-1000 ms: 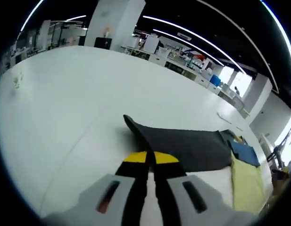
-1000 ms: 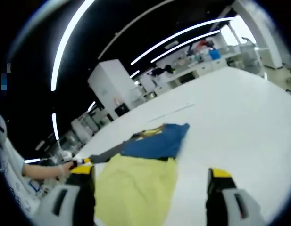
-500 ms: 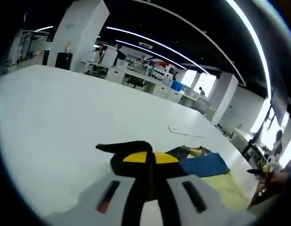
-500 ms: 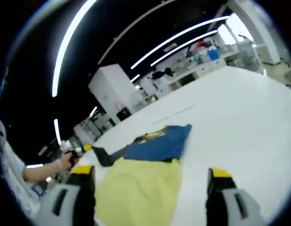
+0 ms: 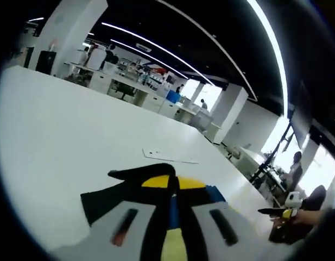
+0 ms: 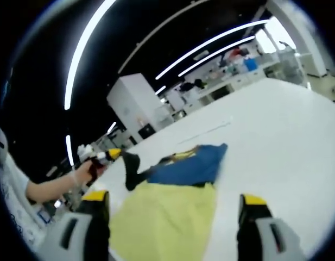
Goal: Fold the garment on the visible template until the final outline fits inside the template.
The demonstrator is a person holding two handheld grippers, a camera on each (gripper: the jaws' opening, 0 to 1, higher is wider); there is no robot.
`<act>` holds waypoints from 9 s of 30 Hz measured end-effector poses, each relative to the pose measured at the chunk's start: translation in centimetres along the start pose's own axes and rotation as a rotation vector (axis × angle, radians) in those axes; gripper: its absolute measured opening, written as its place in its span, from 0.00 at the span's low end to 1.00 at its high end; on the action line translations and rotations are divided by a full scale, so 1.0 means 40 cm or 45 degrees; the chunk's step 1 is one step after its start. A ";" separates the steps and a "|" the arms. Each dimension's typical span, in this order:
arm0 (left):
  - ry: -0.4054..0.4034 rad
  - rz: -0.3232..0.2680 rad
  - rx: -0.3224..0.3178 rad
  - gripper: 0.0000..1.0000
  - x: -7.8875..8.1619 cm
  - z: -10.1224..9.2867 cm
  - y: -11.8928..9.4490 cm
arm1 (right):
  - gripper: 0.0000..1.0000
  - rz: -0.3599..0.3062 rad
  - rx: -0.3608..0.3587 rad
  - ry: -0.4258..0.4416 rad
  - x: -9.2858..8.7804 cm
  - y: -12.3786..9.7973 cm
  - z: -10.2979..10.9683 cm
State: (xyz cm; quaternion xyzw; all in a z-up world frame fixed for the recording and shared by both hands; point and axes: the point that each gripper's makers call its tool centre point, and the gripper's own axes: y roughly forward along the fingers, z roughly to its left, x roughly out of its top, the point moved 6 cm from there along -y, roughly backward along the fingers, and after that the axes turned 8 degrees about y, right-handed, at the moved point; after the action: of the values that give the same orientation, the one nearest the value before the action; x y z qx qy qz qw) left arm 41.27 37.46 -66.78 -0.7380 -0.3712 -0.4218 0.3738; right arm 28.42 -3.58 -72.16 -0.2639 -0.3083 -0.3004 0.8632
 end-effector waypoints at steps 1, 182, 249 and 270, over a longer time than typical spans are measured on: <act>-0.009 0.002 -0.010 0.00 -0.004 -0.009 0.012 | 1.00 -0.003 0.003 0.005 0.000 0.000 0.001; 0.236 0.605 -0.482 0.63 -0.371 -0.069 -0.406 | 0.43 0.544 -0.222 -0.273 -0.239 -0.155 -0.044; -0.206 0.543 -0.733 0.00 -0.321 -0.191 -0.570 | 0.00 0.401 -0.032 0.288 -0.155 -0.272 0.106; -0.302 0.075 -0.549 0.00 -0.062 -0.098 -0.272 | 0.00 0.123 -0.031 0.054 0.202 -0.010 0.098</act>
State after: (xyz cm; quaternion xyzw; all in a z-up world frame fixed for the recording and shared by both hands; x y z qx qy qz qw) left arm 29.61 38.34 -64.99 -0.8555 -0.2923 -0.3905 0.1737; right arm 31.76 -4.22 -63.82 -0.2824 -0.2733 -0.2676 0.8797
